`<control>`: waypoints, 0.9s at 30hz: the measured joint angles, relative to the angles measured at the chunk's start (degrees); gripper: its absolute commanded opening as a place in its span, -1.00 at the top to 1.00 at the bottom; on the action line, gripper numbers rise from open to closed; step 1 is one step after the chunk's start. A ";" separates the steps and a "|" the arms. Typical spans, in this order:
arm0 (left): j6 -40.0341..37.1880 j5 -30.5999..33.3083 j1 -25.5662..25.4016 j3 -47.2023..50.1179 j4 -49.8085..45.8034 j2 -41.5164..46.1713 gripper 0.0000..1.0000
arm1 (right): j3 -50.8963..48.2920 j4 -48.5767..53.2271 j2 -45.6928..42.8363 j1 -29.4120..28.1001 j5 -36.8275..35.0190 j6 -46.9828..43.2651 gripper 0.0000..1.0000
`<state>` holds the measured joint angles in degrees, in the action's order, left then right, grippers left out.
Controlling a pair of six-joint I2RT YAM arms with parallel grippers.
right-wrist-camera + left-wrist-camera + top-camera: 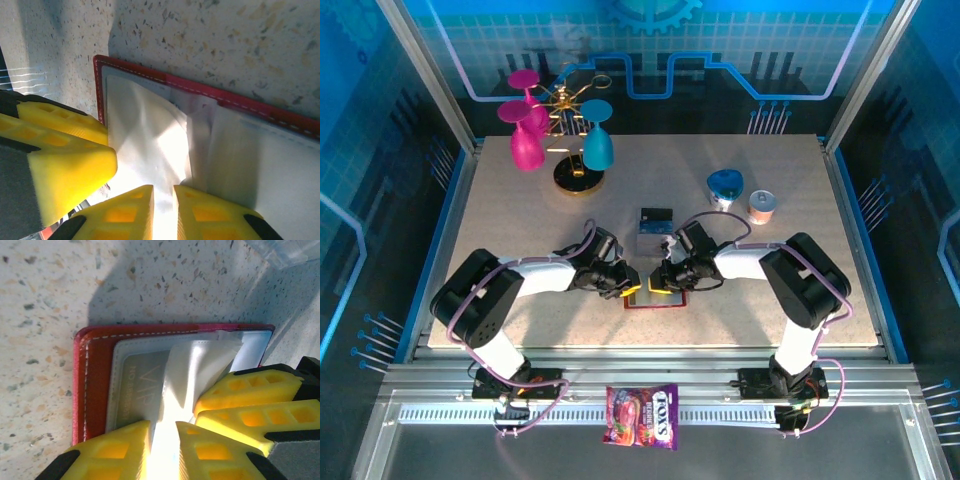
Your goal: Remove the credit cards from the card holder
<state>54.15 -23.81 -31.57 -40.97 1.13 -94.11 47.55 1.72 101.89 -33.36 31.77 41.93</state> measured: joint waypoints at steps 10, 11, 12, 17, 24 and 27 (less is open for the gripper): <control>-0.04 -0.07 -0.09 -3.50 -0.83 1.27 0.46 | -0.11 3.67 -6.34 1.75 -1.68 -0.26 0.54; -0.04 -0.13 -0.13 -3.69 -0.81 1.27 0.46 | -0.11 4.11 -6.86 2.10 -1.79 -0.42 0.54; -0.04 -0.24 -0.17 -3.91 -0.87 1.27 0.45 | -0.11 4.46 -7.28 2.40 -1.81 -0.59 0.54; -0.07 -0.76 -0.87 -5.81 -1.29 1.27 0.36 | -1.25 6.25 -9.73 4.39 -2.45 -1.44 0.54; -0.09 -1.66 -1.92 -9.25 -1.27 -0.11 0.16 | -3.48 7.72 -12.57 6.21 -2.89 -1.92 0.53; -0.07 -1.97 -2.25 -10.19 -1.27 -1.55 0.11 | -4.24 7.96 -13.22 6.62 -2.91 -2.08 0.53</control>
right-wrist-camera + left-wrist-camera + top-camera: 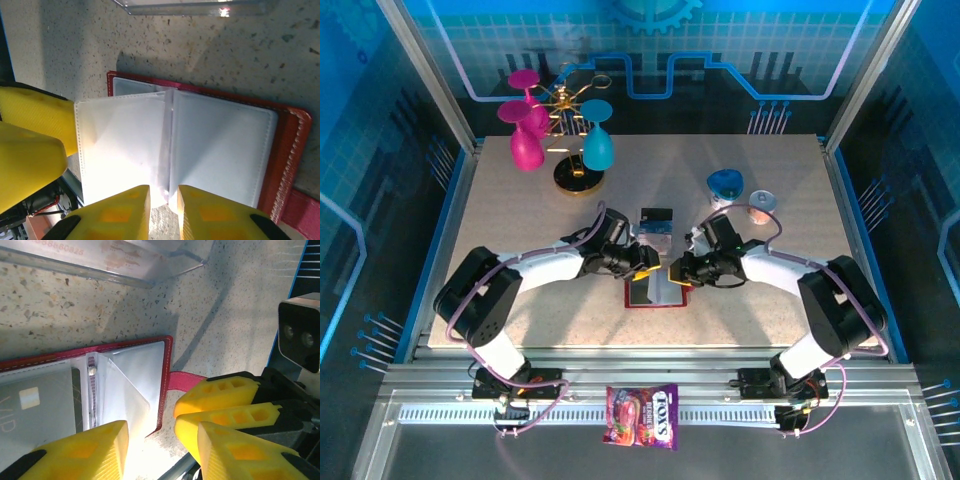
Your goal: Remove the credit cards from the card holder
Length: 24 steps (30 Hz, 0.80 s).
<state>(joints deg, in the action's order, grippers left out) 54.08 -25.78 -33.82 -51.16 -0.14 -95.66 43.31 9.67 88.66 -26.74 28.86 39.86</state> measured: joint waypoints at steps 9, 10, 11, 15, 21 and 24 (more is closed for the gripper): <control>0.00 -0.24 -0.76 -1.22 -0.44 -2.34 -0.03 | -1.77 0.17 -2.14 0.96 -0.15 0.00 0.53; 0.00 -0.28 -0.87 -1.40 -0.44 -2.56 -0.05 | -2.05 0.17 -2.36 1.09 -0.20 -0.02 0.53; 0.00 -0.42 -0.98 -1.57 -0.48 -2.73 -0.06 | -2.25 0.22 -2.54 1.22 -0.17 -0.02 0.53; 0.02 -0.68 -1.51 -2.38 -0.52 -3.56 -0.09 | -3.13 0.20 -3.37 1.73 -0.28 0.00 0.50; 0.02 -1.07 -2.16 -3.50 -0.66 -4.79 -0.11 | -3.52 0.50 -5.09 2.56 -0.83 -0.02 0.46; 0.02 -1.07 -2.47 -3.56 -0.63 -4.81 -0.12 | -3.78 0.85 -6.40 3.21 -1.42 -0.04 0.45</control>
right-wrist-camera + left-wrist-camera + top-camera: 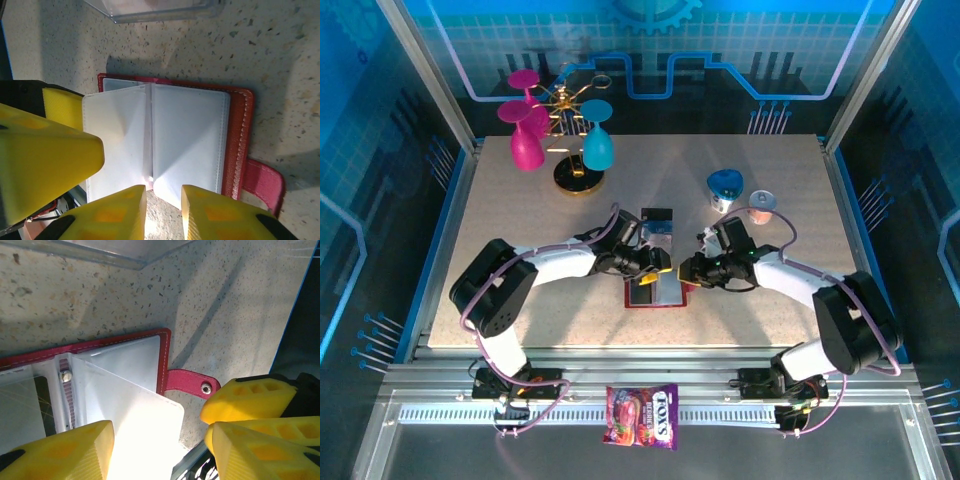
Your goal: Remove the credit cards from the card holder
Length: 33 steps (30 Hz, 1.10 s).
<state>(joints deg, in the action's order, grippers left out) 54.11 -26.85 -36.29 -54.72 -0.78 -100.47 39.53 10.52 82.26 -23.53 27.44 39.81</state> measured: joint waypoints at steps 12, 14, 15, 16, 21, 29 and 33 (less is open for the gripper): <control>1.29 -0.04 -1.51 -0.44 0.63 -2.60 -0.16 | -0.90 0.66 -1.70 1.62 -0.44 -0.22 0.43; 1.49 -0.17 -1.62 -0.44 1.14 -3.08 -0.16 | -0.94 0.63 -1.73 1.66 -0.44 -0.22 0.43; 1.49 -0.22 -1.66 -0.44 1.29 -3.34 -0.16 | -0.96 0.63 -1.75 1.75 -0.44 -0.24 0.43; 1.51 -0.24 -1.70 -0.44 1.42 -3.50 -0.17 | -0.96 0.63 -1.75 1.77 -0.44 -0.24 0.43; 1.60 -0.50 -1.77 -0.44 2.38 -3.98 -0.17 | -0.96 0.63 -1.77 1.86 -0.42 -0.37 0.43; 2.60 -0.68 -1.97 -0.44 3.10 -4.17 -0.17 | -1.20 0.52 -1.77 1.86 -0.26 -0.37 0.42; 2.80 -0.66 -2.03 -0.42 3.32 -4.17 -0.17 | -1.29 0.22 -1.33 1.86 0.24 -0.35 0.42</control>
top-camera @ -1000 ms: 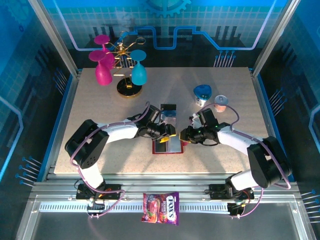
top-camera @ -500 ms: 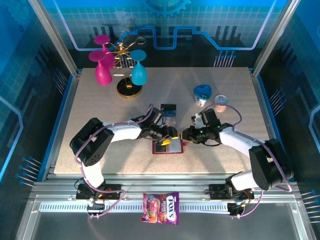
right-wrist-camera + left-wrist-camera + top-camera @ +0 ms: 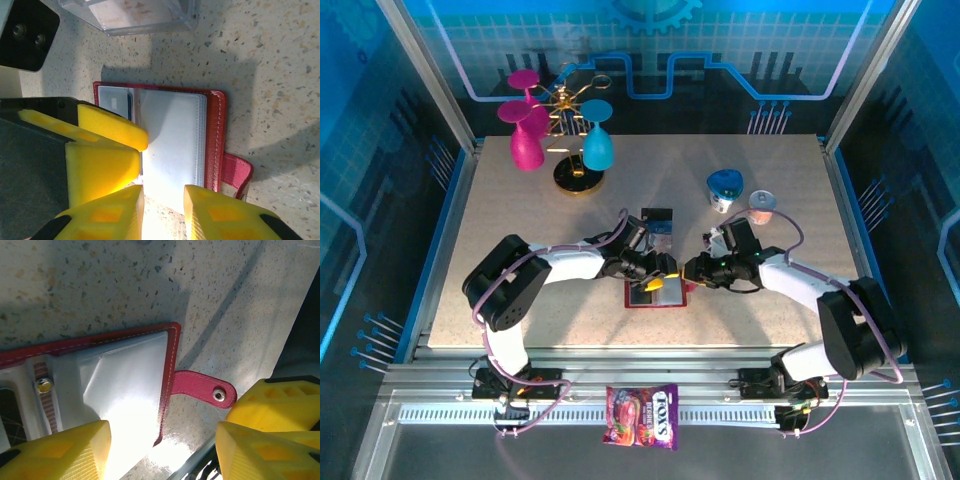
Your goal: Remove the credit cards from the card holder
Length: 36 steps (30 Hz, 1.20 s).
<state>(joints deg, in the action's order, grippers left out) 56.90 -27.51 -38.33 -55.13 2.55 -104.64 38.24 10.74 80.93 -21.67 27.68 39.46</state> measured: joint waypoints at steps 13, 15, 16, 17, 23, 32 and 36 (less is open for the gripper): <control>0.00 0.68 0.17 1.88 0.00 2.78 -0.16 | 0.33 -1.33 2.99 -0.46 1.49 0.42 0.44; 0.02 0.74 0.39 2.67 0.11 3.69 -0.16 | 0.87 -1.36 3.58 -0.94 1.51 0.52 0.44; 0.02 0.74 0.57 3.10 0.22 4.11 -0.16 | 1.18 -1.36 3.87 -1.22 1.49 0.63 0.44; 0.00 0.81 0.72 3.61 0.37 4.52 -0.15 | 1.57 -1.36 4.22 -1.57 1.51 0.68 0.44; 0.07 1.27 2.19 7.43 0.79 7.34 -0.15 | 3.89 -1.38 6.51 -3.96 1.49 1.09 0.45; 0.17 2.01 4.57 13.25 1.55 11.87 -0.10 | 7.96 -1.38 10.86 -8.24 1.42 1.75 0.46; 0.13 2.23 5.70 15.10 1.75 13.44 -0.04 | 9.73 -1.33 12.61 -10.05 1.25 2.19 0.50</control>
<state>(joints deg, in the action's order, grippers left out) 57.04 -25.28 -32.62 -40.03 4.29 -91.20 47.97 9.41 93.54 -31.73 28.93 41.65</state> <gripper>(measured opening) 0.532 0.258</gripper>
